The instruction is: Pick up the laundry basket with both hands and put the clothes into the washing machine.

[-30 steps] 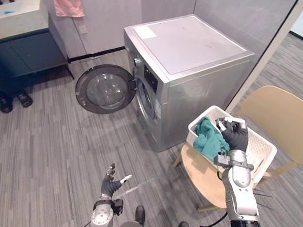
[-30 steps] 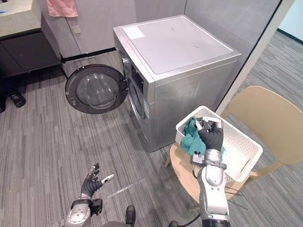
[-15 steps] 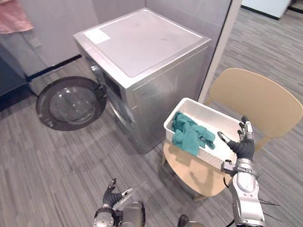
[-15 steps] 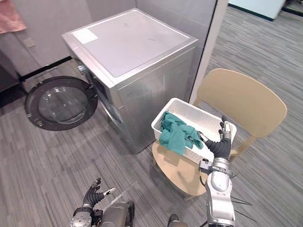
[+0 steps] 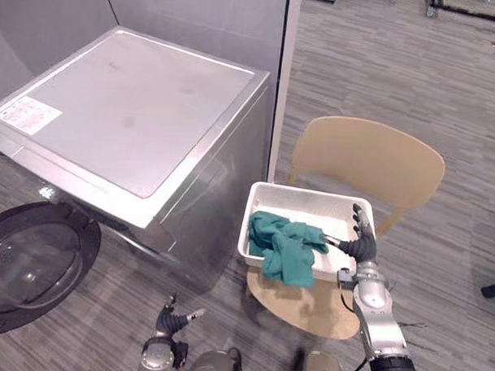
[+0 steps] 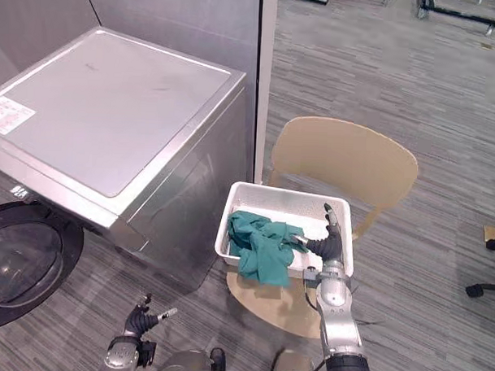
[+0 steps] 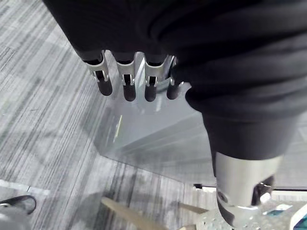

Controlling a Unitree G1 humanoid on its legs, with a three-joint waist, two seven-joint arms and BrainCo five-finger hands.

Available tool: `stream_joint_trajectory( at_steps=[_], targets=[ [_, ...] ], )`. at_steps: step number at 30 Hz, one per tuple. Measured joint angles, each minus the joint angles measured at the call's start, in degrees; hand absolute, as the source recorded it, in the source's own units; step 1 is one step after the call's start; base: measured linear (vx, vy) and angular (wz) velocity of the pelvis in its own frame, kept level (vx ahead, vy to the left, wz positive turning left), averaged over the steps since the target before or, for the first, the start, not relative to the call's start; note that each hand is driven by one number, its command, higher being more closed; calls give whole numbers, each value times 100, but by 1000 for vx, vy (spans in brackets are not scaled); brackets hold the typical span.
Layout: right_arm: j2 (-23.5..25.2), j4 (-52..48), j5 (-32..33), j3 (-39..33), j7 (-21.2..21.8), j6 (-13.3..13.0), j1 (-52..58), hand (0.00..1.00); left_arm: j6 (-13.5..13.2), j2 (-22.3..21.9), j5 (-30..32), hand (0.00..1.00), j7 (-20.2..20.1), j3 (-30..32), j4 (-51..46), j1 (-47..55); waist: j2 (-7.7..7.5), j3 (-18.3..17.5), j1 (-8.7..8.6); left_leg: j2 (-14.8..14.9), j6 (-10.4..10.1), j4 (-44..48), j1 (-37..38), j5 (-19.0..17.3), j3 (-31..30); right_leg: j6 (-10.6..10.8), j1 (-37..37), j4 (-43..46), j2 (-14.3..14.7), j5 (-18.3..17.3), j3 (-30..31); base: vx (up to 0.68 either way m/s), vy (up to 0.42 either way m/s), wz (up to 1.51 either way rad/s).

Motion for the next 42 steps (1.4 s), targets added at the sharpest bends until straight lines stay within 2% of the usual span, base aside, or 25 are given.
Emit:
stream_joint_trajectory(
  at_steps=[1,2,3,5,6,7,8,10,13,15,19,22,24,27,28,29,35,37,41,42],
  targets=[
    [-33,13,-76,-1,-16,20,8,0,-2,22,1,0,4,7,41,-38,3,2,4,-8,-3,13,14,0,-5,-56,-19,-302,58,125,-9,184,-101,24],
    [-97,24,-160,11,-10,31,57,0,-2,13,8,0,-2,1,84,-38,-91,4,2,-159,-40,63,97,-21,-46,-256,94,-955,47,968,-14,220,-110,32],
    [-339,120,-271,26,-3,48,43,0,0,-181,23,0,-9,-8,171,-56,141,6,-1,-62,-127,261,70,-34,-148,-322,286,-1081,91,1044,-126,271,-98,32],
    [-539,285,-311,165,4,70,7,0,-14,-251,96,0,-12,-6,186,0,124,21,21,-58,-263,211,-51,-66,-189,-319,551,-1382,56,1044,-216,197,-67,23],
    [-759,442,-314,255,23,67,-104,0,-20,-253,119,0,-13,-8,186,32,179,-8,9,12,-495,-211,-87,240,-319,-311,631,-1498,105,1039,-347,130,-88,27],
    [-869,517,-319,279,60,67,-161,0,-21,-245,121,0,-14,-9,191,31,213,-7,12,61,-539,-299,-120,356,-378,-291,681,-1548,148,1027,-407,124,-77,25],
    [-956,668,-329,319,115,75,-247,0,-20,-225,124,0,-12,-6,217,32,246,-34,23,61,-552,-390,-67,376,-444,-286,728,-1606,155,1026,-476,112,-27,44],
    [-1148,1174,-454,524,207,72,-555,0,-46,-135,221,0,-14,-40,352,40,167,0,72,65,-572,-511,-68,396,-612,-286,791,-1720,166,1025,-686,75,8,52],
    [-1187,1633,-537,720,313,76,-712,0,-33,-91,227,0,-14,-44,471,65,97,8,202,-27,-622,-560,-111,558,-805,-237,965,-1923,98,1086,-932,1,-2,48],
    [-1202,1850,-553,928,406,76,-855,0,-33,-61,231,0,-13,-46,490,105,86,17,211,-111,-615,-661,-119,719,-964,-216,1044,-1993,59,1117,-1099,-38,-12,60],
    [-1190,2276,-755,1371,503,66,-1103,0,-45,14,346,0,-13,-48,542,106,10,77,349,-139,-632,-855,-161,921,-1196,-257,1068,-2058,33,1186,-1318,-70,0,34],
    [-1177,2514,-756,1604,510,63,-1432,0,-86,13,352,0,-11,-45,546,44,-46,289,400,-175,-652,-853,-421,1089,-1314,-303,836,-1998,-9,1259,-1407,-149,-3,21],
    [-1291,2839,-756,1781,509,53,-1916,0,-94,37,345,0,-5,-43,547,-208,-17,604,487,-166,-591,-829,-843,1149,-1364,-348,272,-1623,-81,1228,-1401,-286,16,8],
    [-1327,3372,-755,1811,509,68,-2624,0,-130,183,327,0,10,-36,543,-522,2,1046,513,-170,-565,-846,-1184,1160,-1370,-375,-211,-1225,-191,1179,-1436,-259,10,14],
    [-1357,3407,-755,1813,510,50,-2733,100,-131,213,323,0,13,-35,542,-581,5,1120,522,-179,-553,-848,-1240,1171,-1370,-375,-286,-1167,-216,1177,-1436,-238,19,7],
    [-1391,3560,-756,1828,511,20,-2974,100,-137,268,311,0,26,-17,533,-659,14,1254,540,-191,-523,-858,-1356,1193,-1370,-384,-423,-1088,-252,1182,-1422,-274,23,2],
    [-1589,4218,-695,1757,397,-2,-3966,100,-234,327,37,0,149,-28,359,-972,70,1429,623,-188,-584,-1256,-1770,1484,-1383,-430,-1092,-936,-338,1178,-1433,-146,-22,7],
    [-1586,4142,-266,1750,306,-34,-4098,100,-250,291,-159,0,160,-36,274,-1036,68,1461,638,-162,-626,-1473,-1896,1585,-1405,-431,-1339,-891,-338,1178,-1441,-61,-87,7],
    [-1509,3723,99,1750,209,-111,-4084,100,-250,120,-291,0,223,-39,246,-1040,73,1558,636,-155,-630,-1556,-1906,1658,-1409,-428,-1440,-798,-348,1181,-1425,18,-61,-3],
    [-1495,3625,214,1741,205,-121,-4074,100,-246,67,-292,0,228,-45,223,-1038,80,1575,635,-150,-617,-1556,-1899,1797,-1421,-456,-1445,-750,-348,1166,-1424,38,-25,-2]
  ],
)
